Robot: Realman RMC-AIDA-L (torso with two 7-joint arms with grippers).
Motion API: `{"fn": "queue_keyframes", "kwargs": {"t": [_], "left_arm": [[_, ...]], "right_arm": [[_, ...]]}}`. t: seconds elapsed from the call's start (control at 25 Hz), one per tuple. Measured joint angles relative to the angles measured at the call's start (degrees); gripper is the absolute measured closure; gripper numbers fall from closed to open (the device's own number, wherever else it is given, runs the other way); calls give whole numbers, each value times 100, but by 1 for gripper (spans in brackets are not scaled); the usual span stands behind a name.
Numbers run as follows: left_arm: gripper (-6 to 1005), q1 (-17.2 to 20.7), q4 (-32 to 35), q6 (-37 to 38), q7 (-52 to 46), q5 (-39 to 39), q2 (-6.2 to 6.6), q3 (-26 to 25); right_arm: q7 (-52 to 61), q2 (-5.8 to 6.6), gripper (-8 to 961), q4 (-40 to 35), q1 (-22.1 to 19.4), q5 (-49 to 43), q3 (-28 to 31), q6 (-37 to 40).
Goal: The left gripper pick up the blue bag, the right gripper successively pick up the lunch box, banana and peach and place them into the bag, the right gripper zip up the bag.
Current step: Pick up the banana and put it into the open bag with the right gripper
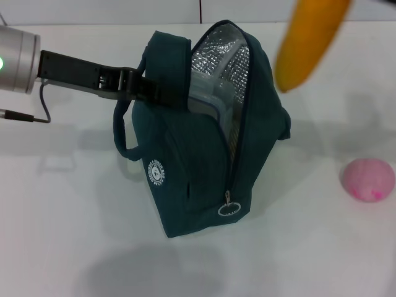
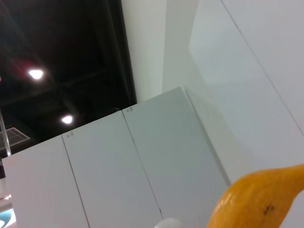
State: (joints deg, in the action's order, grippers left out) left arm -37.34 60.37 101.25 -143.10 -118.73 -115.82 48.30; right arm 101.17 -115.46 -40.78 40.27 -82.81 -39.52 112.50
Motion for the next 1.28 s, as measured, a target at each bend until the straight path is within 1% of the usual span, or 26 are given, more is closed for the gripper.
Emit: {"fn": "queue_keyframes", "kwargs": {"t": [0.12, 0.28, 0.36, 0.52, 0.64, 1.0, 1.16, 1.28], "left_arm": [[963, -10, 0, 0, 1, 0, -2, -2], [963, -17, 0, -1, 1, 0, -11, -2], [964, -18, 0, -3, 2, 2, -16, 11], [964, -19, -4, -14, 11, 7, -21, 21], [964, -13, -8, -11, 11, 8, -21, 23], [963, 32, -79, -3, 10, 10, -20, 13], [963, 34, -79, -1, 9, 10, -19, 6], [964, 34, -79, 0, 10, 10, -19, 13]], "right_arm": [[-666, -6, 508, 579, 186, 49, -505, -363], [-1238, -55, 507, 996, 368, 99, -981, -705], [-1445, -59, 506, 1236, 438, 203, -1171, -847], [-1657, -60, 505, 1405, 447, 277, -1484, -1179], [-1774, -67, 504, 1430, 384, 281, -1601, -1285], [-1872, -66, 502, 1616, 287, 347, -1657, -1552], [-1838, -54, 398, 1623, 309, 345, -1817, -1634], [-1834, -63, 320, 1624, 304, 350, -1817, -1669]]}}
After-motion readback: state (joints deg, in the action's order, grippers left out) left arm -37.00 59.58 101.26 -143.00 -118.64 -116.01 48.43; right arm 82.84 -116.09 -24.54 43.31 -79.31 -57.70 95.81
